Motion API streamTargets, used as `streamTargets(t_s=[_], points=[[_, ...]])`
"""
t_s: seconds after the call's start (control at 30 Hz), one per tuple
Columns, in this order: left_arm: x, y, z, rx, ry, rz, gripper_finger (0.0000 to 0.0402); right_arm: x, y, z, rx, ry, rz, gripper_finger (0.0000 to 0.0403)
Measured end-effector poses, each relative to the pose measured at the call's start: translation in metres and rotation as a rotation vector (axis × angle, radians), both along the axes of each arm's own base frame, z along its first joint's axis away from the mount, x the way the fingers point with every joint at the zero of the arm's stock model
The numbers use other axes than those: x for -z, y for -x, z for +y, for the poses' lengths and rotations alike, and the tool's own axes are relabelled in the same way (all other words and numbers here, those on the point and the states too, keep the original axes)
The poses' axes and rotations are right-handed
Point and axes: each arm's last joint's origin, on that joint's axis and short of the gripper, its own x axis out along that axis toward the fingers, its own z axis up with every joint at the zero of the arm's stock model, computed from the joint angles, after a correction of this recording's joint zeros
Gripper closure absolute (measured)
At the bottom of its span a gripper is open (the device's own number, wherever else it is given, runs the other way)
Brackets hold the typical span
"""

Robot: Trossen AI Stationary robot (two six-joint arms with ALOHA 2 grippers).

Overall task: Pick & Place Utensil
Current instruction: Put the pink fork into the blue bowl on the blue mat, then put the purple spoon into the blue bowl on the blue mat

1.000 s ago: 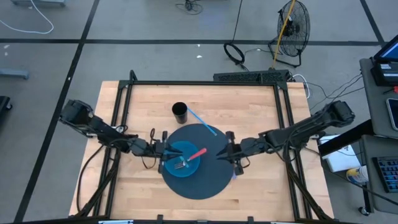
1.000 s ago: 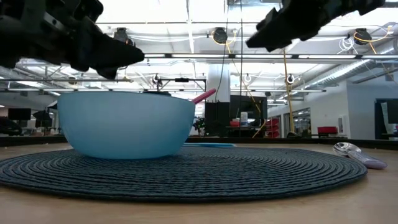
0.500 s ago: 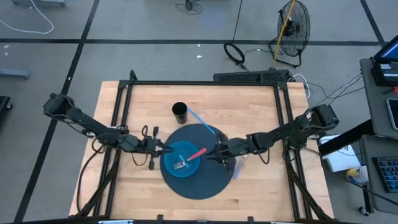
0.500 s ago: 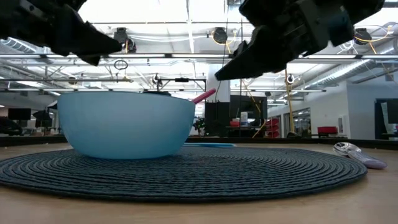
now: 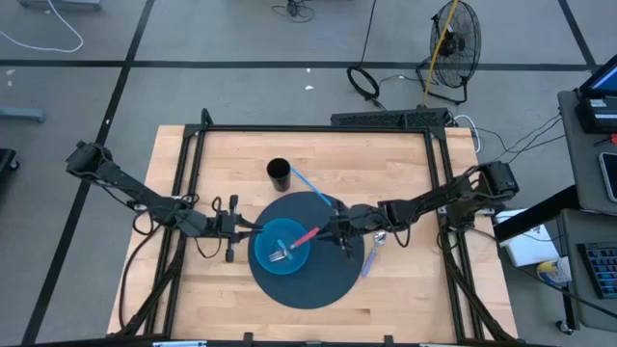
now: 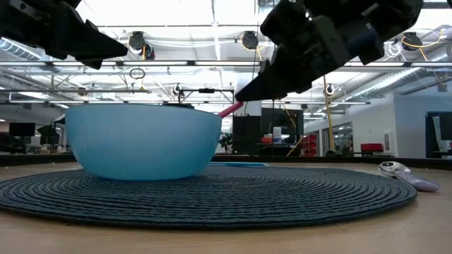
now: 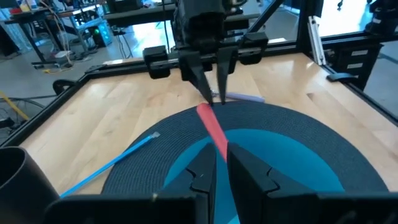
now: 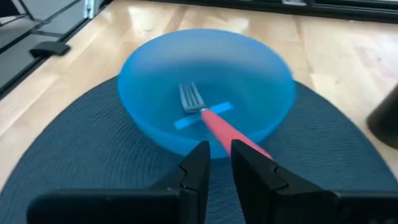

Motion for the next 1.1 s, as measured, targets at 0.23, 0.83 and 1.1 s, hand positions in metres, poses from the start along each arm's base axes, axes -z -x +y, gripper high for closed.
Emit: streamTargets(t_s=[0.23, 0.83, 1.1], points=[[0.001, 0.000, 0.000, -0.010, -0.009, 0.012, 0.0355, -0.003, -0.004, -0.025, 0.173, 0.054, -0.035, 0.0344], [0.006, 0.001, 0.001, -0.029, -0.015, 0.052, 0.0355, -0.027, 0.033, -0.015, 0.048, 0.139, 0.155, 0.0344], [0.006, 0.001, 0.002, -0.032, -0.039, 0.059, 0.0355, -0.044, 0.066, 0.010, -0.040, 0.045, 0.271, 0.0344]])
